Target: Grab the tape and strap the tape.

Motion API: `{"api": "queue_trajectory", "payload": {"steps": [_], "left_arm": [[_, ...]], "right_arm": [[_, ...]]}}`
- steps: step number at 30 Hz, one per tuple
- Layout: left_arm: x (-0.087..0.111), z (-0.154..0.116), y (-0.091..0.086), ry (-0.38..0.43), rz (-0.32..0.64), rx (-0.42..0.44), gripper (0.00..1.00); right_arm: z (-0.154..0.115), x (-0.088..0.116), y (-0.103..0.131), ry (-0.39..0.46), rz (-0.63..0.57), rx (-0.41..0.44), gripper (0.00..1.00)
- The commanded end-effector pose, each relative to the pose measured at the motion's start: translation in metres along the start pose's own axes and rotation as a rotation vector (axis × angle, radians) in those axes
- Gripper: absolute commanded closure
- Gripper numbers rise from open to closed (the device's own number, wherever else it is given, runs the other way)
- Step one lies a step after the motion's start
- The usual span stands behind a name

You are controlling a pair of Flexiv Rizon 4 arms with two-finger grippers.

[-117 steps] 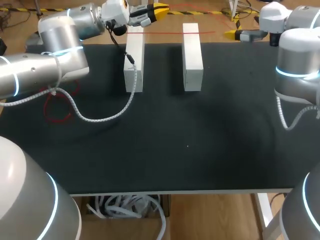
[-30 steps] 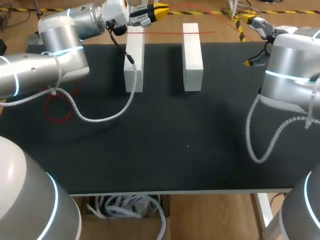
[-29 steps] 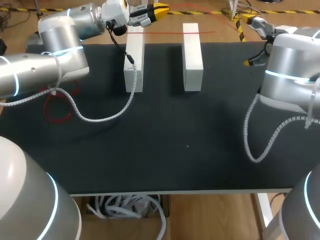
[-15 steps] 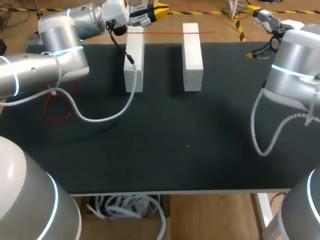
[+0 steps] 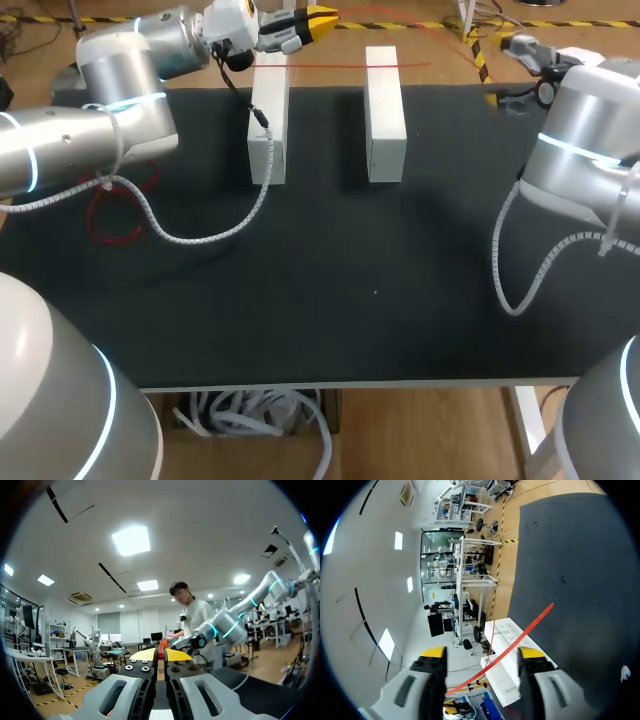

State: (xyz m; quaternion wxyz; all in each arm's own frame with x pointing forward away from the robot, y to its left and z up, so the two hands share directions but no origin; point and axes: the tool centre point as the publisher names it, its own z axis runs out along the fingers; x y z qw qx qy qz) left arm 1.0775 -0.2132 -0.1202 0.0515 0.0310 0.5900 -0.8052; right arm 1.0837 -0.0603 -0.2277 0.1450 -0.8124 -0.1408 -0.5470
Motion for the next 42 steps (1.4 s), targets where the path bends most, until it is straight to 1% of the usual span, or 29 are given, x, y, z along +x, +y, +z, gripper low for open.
{"api": "queue_trajectory", "payload": {"steps": [1, 2, 7, 9, 10, 12, 14, 15, 18, 22, 27, 29, 35, 39, 40, 42], "left_arm": [[-0.001, -0.001, 0.001, 0.005, -0.001, 0.002, 1.0], [-0.001, -0.001, 0.001, 0.005, -0.001, 0.002, 1.0], [-0.001, -0.001, 0.001, 0.005, -0.001, 0.002, 1.0], [-0.001, -0.001, 0.001, 0.005, -0.001, 0.002, 1.0], [-0.001, -0.001, 0.001, 0.005, -0.001, 0.002, 1.0], [-0.001, -0.001, 0.001, 0.005, -0.001, 0.002, 1.0], [-0.001, -0.001, 0.001, 0.005, -0.001, 0.002, 1.0], [-0.001, -0.001, 0.001, 0.005, -0.001, 0.002, 1.0], [-0.001, -0.001, 0.001, 0.005, -0.001, 0.002, 1.0], [-0.001, -0.001, 0.001, 0.005, -0.001, 0.002, 1.0], [-0.001, -0.001, 0.001, 0.005, -0.001, 0.002, 1.0], [-0.001, -0.001, 0.001, 0.005, -0.001, 0.002, 1.0], [-0.001, -0.001, 0.001, 0.005, -0.001, 0.002, 1.0], [-0.001, -0.001, 0.001, 0.005, -0.001, 0.002, 1.0], [-0.001, -0.001, 0.001, 0.005, -0.001, 0.002, 1.0], [-0.001, -0.001, 0.001, 0.005, -0.001, 0.002, 1.0]], "right_arm": [[-0.003, -0.004, 0.0, -0.012, -0.005, 0.0, 0.96], [-0.005, -0.006, 0.0, -0.019, -0.006, 0.003, 0.94], [-0.01, -0.016, 0.004, -0.042, -0.009, -0.001, 0.92], [-0.011, -0.019, 0.006, -0.052, -0.011, -0.008, 0.87], [-0.011, -0.02, 0.006, -0.053, -0.01, -0.008, 0.83], [-0.011, -0.02, 0.008, -0.055, -0.01, -0.012, 0.83], [-0.011, -0.02, 0.009, -0.054, -0.01, -0.014, 0.88], [-0.011, -0.02, 0.009, -0.054, -0.009, -0.014, 0.88], [-0.011, -0.02, 0.009, -0.054, -0.009, -0.015, 0.79], [-0.012, -0.02, 0.01, -0.055, -0.008, -0.017, 0.76], [-0.013, -0.02, 0.015, -0.055, -0.007, -0.028, 0.76], [-0.014, -0.02, 0.016, -0.055, -0.008, -0.032, 0.78], [-0.014, -0.023, 0.02, -0.058, -0.007, -0.034, 0.73], [-0.014, -0.023, 0.02, -0.057, -0.005, -0.034, 0.78], [-0.014, -0.023, 0.02, -0.058, -0.005, -0.034, 0.82], [-0.015, -0.023, 0.02, -0.059, -0.005, -0.033, 0.84]]}}
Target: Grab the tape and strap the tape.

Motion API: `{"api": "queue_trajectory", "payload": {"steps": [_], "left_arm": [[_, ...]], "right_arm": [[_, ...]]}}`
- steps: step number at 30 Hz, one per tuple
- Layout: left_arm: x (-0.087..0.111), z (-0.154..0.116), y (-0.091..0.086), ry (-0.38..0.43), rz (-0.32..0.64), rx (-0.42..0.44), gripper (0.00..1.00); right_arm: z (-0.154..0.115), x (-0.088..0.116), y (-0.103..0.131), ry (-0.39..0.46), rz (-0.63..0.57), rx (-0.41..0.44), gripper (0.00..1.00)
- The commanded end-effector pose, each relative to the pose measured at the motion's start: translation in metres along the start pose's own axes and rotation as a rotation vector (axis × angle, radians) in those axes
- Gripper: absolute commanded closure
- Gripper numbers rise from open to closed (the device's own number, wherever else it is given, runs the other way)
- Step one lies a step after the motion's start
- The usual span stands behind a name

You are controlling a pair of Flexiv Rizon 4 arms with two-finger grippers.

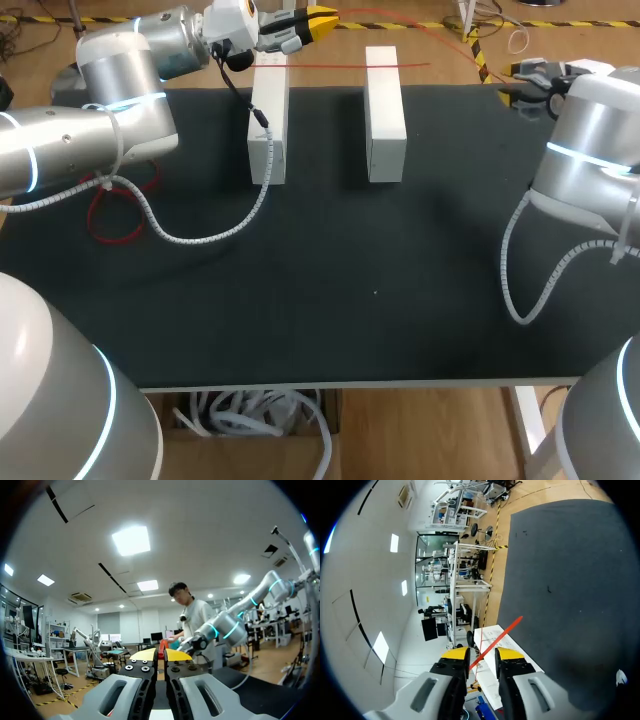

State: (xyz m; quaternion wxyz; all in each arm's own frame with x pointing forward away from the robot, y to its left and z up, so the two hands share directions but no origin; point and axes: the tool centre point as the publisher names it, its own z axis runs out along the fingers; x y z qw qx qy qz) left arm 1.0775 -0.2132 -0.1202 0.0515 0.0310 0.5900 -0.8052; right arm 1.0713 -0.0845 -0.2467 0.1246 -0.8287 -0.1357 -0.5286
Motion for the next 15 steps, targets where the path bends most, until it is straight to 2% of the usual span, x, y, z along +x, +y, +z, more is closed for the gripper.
{"api": "queue_trajectory", "payload": {"steps": [1, 15], "left_arm": [[-0.001, -0.0008, 0.0006, 0.005, -0.001, 0.002, 1.0], [-0.001, -0.0008, 0.0006, 0.005, -0.001, 0.002, 1.0]], "right_arm": [[-0.0015, 0.0009, 0.0011, -0.008, -0.002, 0.006, 0.83], [-0.0031, -0.0002, -0.0024, -0.014, 0.002, 0.012, 0.77]]}}
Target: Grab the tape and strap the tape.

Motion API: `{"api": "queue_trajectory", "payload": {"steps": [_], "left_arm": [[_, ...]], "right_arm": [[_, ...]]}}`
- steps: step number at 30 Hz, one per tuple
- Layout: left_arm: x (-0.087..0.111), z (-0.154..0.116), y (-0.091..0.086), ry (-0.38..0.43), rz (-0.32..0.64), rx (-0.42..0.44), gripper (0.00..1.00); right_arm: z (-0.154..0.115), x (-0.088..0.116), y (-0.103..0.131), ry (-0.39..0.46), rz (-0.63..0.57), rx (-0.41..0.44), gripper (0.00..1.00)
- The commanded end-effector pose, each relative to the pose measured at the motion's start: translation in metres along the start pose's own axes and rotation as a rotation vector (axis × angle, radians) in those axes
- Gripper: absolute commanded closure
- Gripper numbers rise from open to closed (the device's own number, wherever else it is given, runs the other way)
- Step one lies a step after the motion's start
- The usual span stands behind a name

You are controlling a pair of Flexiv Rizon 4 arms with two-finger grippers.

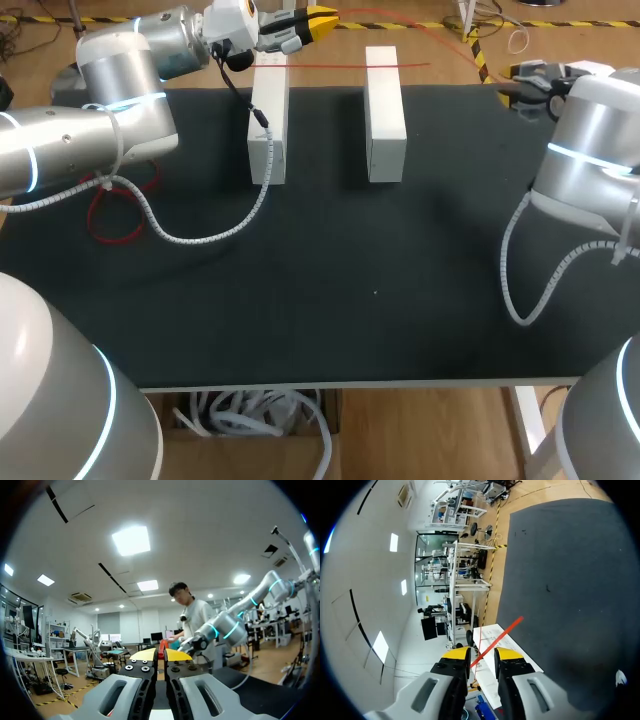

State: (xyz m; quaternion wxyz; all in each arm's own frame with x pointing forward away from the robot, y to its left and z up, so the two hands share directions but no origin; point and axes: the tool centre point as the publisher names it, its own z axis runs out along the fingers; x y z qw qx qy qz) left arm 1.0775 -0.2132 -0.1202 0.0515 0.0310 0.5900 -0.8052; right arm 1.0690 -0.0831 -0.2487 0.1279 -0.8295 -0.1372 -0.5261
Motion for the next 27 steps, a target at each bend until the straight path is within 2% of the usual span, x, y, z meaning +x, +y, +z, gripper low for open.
{"api": "queue_trajectory", "payload": {"steps": [1, 8, 10, 27], "left_arm": [[-0.001, -0.0008, 0.0006, 0.005, -0.001, 0.002, 1.0], [-0.001, -0.0008, 0.0006, 0.005, -0.001, 0.002, 1.0], [-0.001, -0.0008, 0.0006, 0.005, -0.001, 0.002, 1.0], [-0.001, -0.0008, 0.0006, 0.005, -0.001, 0.002, 1.0]], "right_arm": [[-0.0025, 0.0027, -0.001, -0.009, 0.0, 0.005, 0.76], [-0.0021, 0.0044, -0.003, -0.003, 0.001, 0.01, 0.84], [-0.002, 0.0046, -0.0033, -0.002, 0.0, 0.012, 1.0], [-0.0023, 0.0063, -0.005, -0.002, -0.006, 0.02, 1.0]]}}
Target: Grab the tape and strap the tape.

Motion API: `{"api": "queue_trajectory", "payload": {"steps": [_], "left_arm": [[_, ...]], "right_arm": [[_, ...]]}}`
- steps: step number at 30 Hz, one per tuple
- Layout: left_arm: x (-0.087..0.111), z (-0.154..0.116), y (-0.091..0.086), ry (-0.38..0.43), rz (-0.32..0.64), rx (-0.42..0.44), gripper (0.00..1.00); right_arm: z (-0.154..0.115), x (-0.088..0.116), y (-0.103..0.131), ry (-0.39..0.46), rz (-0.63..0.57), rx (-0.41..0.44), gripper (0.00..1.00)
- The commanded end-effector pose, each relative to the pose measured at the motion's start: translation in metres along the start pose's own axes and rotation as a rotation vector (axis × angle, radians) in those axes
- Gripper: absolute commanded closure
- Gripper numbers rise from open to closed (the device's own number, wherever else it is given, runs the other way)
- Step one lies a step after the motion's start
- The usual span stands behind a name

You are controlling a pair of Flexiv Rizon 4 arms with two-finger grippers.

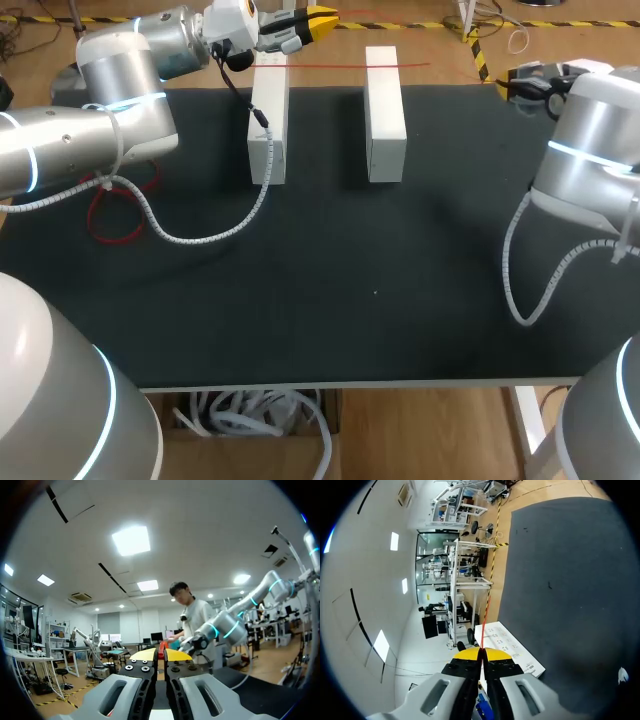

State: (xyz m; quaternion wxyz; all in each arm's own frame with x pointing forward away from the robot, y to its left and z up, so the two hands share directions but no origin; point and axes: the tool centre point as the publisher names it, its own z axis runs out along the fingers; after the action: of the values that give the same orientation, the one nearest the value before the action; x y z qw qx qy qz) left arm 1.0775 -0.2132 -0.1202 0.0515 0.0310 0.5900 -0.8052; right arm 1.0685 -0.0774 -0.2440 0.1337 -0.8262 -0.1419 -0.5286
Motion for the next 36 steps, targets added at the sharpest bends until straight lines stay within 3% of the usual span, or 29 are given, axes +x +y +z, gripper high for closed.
{"api": "queue_trajectory", "payload": {"steps": [1, 6, 9, 14, 17, 21, 22, 24, 25, 26, 36], "left_arm": [[-0.001, -0.001, 0.001, 0.005, -0.001, 0.002, 1.0], [0.0, -0.001, 0.0, 0.012, 0.005, -0.008, 1.0], [0.0, -0.002, -0.001, 0.007, 0.002, -0.108, 1.0], [0.003, 0.005, -0.004, 0.042, 0.006, -0.504, 1.0], [0.004, 0.008, -0.005, 0.077, 0.013, -0.656, 1.0], [0.009, 0.018, 0.0, 0.213, -0.023, -1.12, 1.0], [0.01, 0.02, 0.0, 0.226, -0.033, -1.16, 1.0], [0.011, 0.022, 0.0, 0.227, -0.03, -1.136, 1.0], [0.01, 0.021, -0.002, 0.192, -0.026, -1.043, 1.0], [0.009, 0.017, -0.005, 0.118, -0.025, -0.872, 1.0], [0.009, 0.017, -0.005, 0.118, -0.025, -0.872, 1.0]], "right_arm": [[-0.002, 0.002, 0.001, -0.01, -0.003, 0.006, 1.0], [-0.003, 0.001, 0.0, -0.011, -0.005, 0.011, 1.0], [-0.004, 0.002, -0.001, -0.006, -0.013, 0.014, 1.0], [-0.005, 0.0, -0.001, -0.012, -0.028, 0.017, 1.0], [-0.005, 0.0, -0.001, -0.013, -0.033, 0.019, 1.0], [-0.006, 0.0, -0.002, -0.007, -0.065, 0.02, 1.0], [-0.006, 0.0, -0.002, -0.008, -0.069, 0.021, 1.0], [-0.007, -0.001, -0.002, -0.011, -0.074, 0.019, 1.0], [-0.007, -0.002, -0.002, -0.012, -0.074, 0.019, 1.0], [-0.007, -0.002, -0.001, -0.013, -0.074, 0.019, 1.0], [-0.008, -0.002, -0.002, -0.011, -0.096, 0.017, 1.0]]}}
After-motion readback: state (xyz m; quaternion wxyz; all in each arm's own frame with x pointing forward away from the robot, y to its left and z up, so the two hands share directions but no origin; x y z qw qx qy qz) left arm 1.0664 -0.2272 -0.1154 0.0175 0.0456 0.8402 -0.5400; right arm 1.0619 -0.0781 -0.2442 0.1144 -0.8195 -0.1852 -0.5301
